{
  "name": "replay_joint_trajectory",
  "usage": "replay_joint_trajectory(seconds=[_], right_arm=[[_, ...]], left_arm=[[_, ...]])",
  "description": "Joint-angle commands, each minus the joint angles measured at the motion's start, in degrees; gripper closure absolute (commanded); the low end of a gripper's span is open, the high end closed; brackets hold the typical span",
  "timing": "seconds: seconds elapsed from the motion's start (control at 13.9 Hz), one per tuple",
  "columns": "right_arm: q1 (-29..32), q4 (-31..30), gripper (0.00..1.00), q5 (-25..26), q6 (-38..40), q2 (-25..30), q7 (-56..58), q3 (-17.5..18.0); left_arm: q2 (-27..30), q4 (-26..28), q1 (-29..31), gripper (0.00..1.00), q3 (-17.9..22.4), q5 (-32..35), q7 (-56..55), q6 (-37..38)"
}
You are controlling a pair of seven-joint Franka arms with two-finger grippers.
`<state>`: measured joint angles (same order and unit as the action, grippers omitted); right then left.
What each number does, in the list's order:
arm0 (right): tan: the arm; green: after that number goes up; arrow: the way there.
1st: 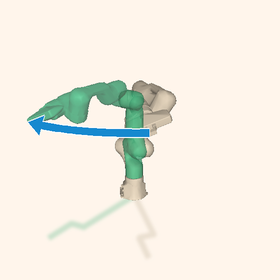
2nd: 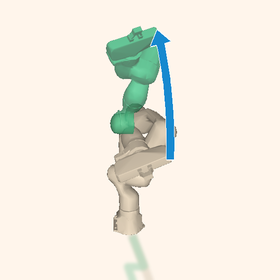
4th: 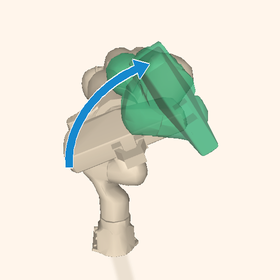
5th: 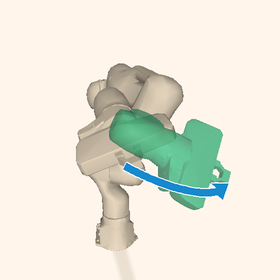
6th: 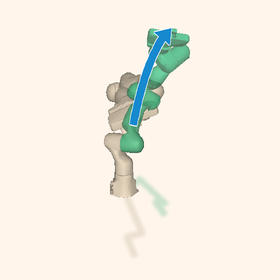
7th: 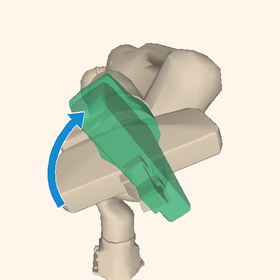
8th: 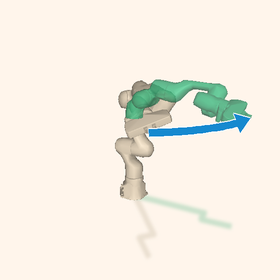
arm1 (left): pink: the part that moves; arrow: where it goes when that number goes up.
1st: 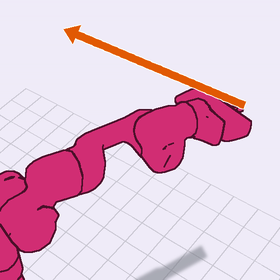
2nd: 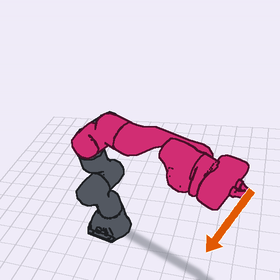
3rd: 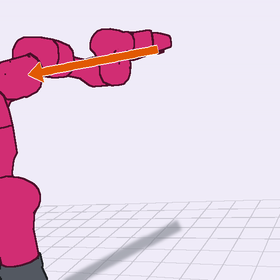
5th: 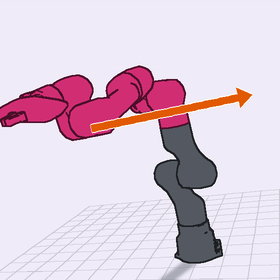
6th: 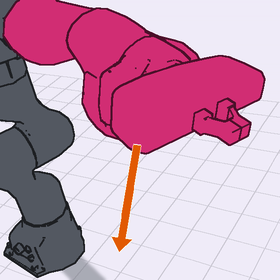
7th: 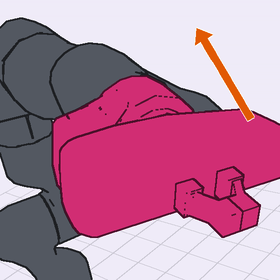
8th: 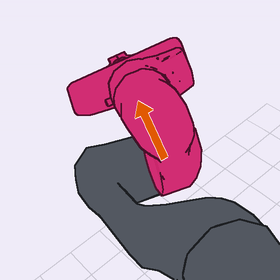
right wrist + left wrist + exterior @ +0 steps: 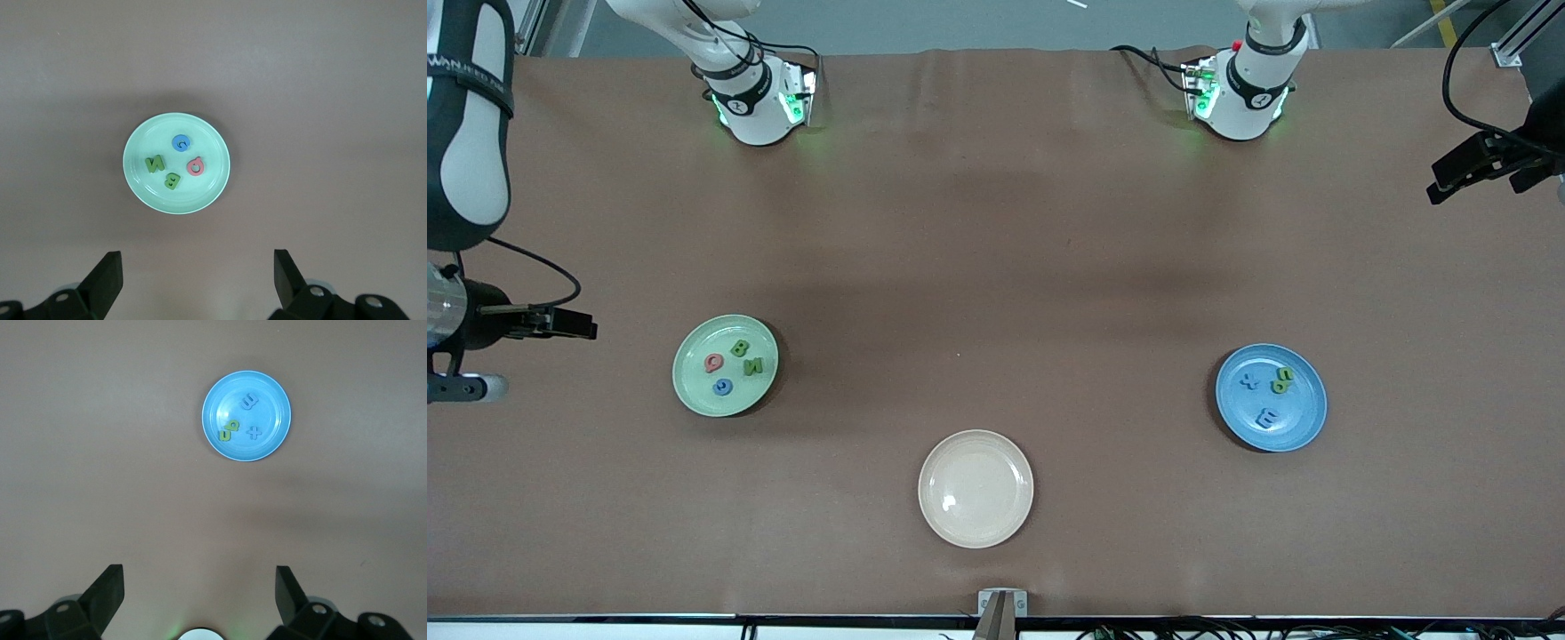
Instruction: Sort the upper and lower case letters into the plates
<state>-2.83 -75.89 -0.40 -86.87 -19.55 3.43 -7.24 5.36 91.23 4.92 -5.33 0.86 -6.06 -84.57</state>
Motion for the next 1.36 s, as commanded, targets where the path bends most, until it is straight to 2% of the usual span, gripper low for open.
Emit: replay_joint_trajectory(seconds=[0.0,0.14,0.43,0.57,0.79,1.29], right_arm=[[0.0,-12.5,0.0,-0.4,-5.1,10.5,-1.0,0.7],[0.6,-13.3,0.0,-0.4,-5.2,11.7,-1.0,1.1],[4.8,-14.5,0.0,-0.4,-4.7,14.3,-1.0,5.8],[5.8,-15.6,0.0,-0.4,-4.8,15.9,-1.0,6.5],[5.8,-17.5,0.0,-0.4,-5.0,18.8,-1.0,6.5],[4.1,-17.8,0.0,-0.4,-2.4,21.5,-1.0,6.0]], left_arm=[[0.4,0.4,0.3,0.0,-0.1,-0.9,1.7,-0.5],[0.4,0.4,0.4,0.0,-0.1,-0.9,1.6,-0.6],[0.5,0.0,0.4,0.0,-0.1,-1.0,1.5,-0.8],[1.0,0.0,0.4,0.0,-0.1,-1.0,1.8,-0.5],[1.1,-0.1,0.4,0.0,0.0,-1.0,1.8,-0.4],[0.8,0.0,0.4,0.0,-0.1,-0.9,1.8,-0.4]])
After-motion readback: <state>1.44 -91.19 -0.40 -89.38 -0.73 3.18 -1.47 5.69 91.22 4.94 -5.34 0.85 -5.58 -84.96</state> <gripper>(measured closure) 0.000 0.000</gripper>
